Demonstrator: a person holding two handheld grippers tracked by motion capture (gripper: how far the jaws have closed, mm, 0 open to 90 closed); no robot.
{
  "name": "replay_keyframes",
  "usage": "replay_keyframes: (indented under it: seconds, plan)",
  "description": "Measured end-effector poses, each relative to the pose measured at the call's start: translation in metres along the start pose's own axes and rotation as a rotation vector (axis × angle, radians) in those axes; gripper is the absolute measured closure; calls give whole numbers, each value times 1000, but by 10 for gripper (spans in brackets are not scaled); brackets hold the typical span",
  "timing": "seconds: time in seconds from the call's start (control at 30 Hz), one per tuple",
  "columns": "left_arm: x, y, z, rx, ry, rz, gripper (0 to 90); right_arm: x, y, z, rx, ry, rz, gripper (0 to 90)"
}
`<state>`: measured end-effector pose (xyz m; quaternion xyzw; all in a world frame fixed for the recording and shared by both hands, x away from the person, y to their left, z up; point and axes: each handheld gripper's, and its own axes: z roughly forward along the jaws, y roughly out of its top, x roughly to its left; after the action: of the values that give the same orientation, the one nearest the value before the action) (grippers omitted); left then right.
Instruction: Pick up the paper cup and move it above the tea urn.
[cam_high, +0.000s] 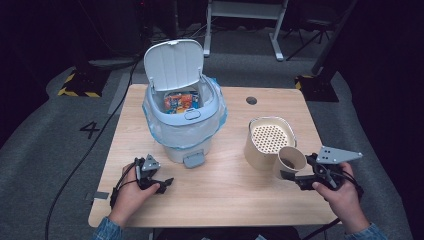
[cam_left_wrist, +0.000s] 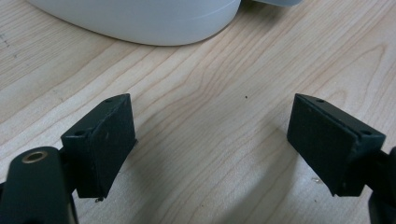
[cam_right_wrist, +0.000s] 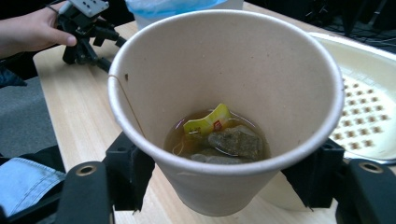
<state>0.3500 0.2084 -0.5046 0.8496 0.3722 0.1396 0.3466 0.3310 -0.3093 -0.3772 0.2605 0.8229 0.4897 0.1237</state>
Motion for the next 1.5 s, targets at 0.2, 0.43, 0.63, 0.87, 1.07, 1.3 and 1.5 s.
replay_keyframes:
  seconds: [0.2,0.43,0.63,0.87,1.07,1.3,1.5]
  plan:
    - [0,2,2,3,-7,2,156,-7,18,-7,5,-27,-18,329]
    - [0,3,2,3,-3,6,156,-23,38,-12,-29,-66,-2,330]
    - [-1,3,2,2,-2,-2,156,-41,48,-11,-49,-96,12,330]
    - [-2,2,2,0,1,-5,159,-57,55,-4,-56,-108,10,330]
    - [-2,2,2,0,3,-4,160,-74,62,6,-60,-152,-14,330]
    - [-2,2,2,0,0,-6,159,-89,66,15,-41,-180,-32,330]
    - [-2,2,2,0,0,-6,160,-96,68,21,-5,-212,-73,331]
